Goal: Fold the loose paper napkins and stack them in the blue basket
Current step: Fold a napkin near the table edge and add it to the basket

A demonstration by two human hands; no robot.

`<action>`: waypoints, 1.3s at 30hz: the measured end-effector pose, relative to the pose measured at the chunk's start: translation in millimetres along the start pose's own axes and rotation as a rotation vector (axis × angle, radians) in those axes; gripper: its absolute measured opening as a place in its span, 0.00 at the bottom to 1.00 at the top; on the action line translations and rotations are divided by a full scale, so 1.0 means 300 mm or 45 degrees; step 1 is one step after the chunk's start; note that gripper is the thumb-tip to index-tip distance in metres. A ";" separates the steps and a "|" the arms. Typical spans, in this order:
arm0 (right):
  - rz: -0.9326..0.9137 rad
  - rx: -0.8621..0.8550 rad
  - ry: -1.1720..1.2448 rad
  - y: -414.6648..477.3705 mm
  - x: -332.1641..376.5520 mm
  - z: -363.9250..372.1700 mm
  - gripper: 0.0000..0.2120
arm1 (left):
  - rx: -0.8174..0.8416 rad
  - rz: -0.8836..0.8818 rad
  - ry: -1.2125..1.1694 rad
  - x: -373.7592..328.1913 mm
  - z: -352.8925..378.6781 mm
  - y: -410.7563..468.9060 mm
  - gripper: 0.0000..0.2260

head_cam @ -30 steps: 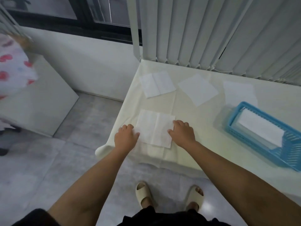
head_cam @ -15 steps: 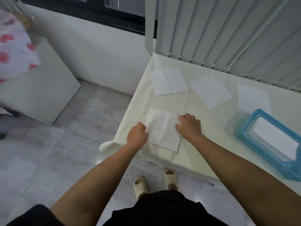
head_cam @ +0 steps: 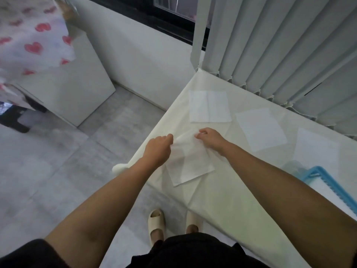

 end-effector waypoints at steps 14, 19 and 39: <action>-0.386 0.055 -0.472 -0.050 0.041 -0.119 0.04 | -0.246 0.083 0.001 -0.029 -0.007 -0.057 0.07; -0.459 0.048 -0.681 -0.147 -0.019 -0.111 0.06 | -0.175 0.227 -0.082 -0.063 0.036 -0.141 0.08; -0.586 -0.245 -1.195 -0.230 -0.239 -0.017 0.18 | -0.026 -0.070 -0.076 -0.162 0.116 -0.054 0.15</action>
Point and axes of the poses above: each hand's wrist, its own y-axis towards the middle knuckle, its own z-axis out of the palm, x = y × z, the point moved 6 cm from there along y, towards the middle knuckle, and after that the axes turned 1 degree about -z, right-handed, at the moved point
